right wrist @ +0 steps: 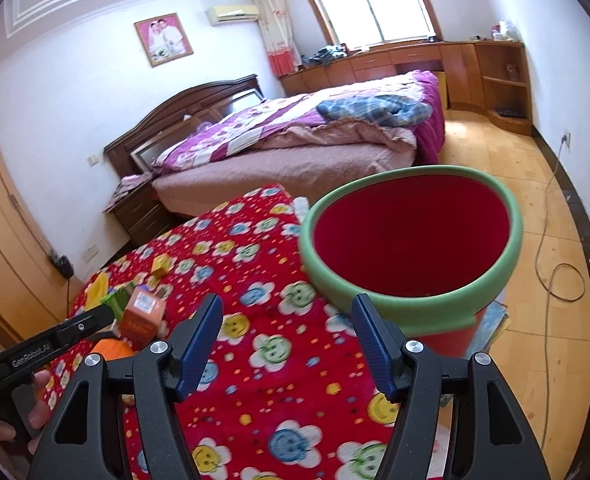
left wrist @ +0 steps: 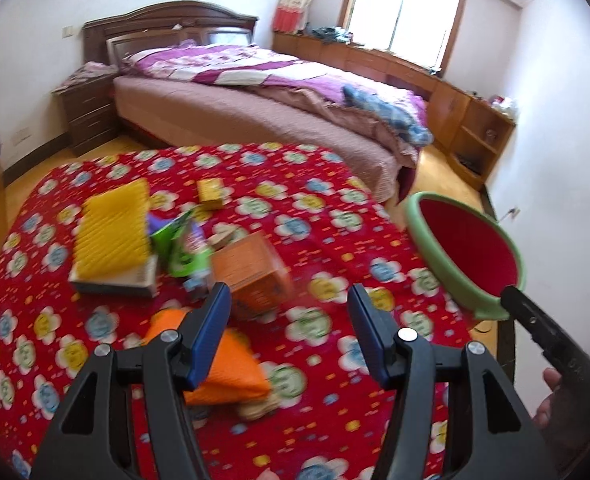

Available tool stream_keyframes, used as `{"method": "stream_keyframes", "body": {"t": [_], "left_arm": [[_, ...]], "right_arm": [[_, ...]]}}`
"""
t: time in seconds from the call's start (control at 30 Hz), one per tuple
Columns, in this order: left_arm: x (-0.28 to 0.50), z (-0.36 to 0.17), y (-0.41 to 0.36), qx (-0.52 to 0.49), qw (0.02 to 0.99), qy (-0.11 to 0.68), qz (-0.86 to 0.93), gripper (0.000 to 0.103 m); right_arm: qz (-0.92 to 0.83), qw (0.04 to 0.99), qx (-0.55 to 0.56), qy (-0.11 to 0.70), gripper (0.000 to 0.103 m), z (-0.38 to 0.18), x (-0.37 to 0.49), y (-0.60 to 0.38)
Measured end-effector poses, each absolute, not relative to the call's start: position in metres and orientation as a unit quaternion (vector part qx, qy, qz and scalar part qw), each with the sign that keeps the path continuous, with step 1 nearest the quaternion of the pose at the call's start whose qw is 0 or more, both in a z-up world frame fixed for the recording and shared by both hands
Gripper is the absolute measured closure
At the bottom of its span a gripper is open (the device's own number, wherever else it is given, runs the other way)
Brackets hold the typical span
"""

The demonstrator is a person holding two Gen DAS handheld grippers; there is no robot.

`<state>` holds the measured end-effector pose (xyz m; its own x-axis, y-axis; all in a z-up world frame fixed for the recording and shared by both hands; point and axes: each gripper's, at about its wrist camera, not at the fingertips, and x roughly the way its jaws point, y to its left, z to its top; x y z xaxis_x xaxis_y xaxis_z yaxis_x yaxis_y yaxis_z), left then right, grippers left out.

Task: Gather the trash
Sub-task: 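Move the left gripper back to the quilt and grasp the orange mesh bag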

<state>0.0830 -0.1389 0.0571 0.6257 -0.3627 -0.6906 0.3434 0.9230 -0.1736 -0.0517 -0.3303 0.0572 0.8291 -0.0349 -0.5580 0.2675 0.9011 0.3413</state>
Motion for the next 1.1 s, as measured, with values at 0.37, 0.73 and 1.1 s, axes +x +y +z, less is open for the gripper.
{"method": "stream_keyframes", "body": {"t": [0.37,0.73,1.1], "left_arm": [[0.096,0.029,-0.098,-0.012,0.894,0.430,-0.127,0.042],[0.107,0.003,-0.088,-0.019,0.881,0.460,-0.106,0.042],[0.113,-0.010,-0.081,-0.051,0.870,0.477,-0.115,0.050]], "right_arm": [[-0.062,0.931,0.196,0.303,0.035,0.049,-0.046,-0.308],[-0.055,0.924,0.194,0.324,0.035,0.037,-0.039,-0.301],[-0.043,0.919,0.193,0.340,0.035,0.029,-0.032,-0.293]]}}
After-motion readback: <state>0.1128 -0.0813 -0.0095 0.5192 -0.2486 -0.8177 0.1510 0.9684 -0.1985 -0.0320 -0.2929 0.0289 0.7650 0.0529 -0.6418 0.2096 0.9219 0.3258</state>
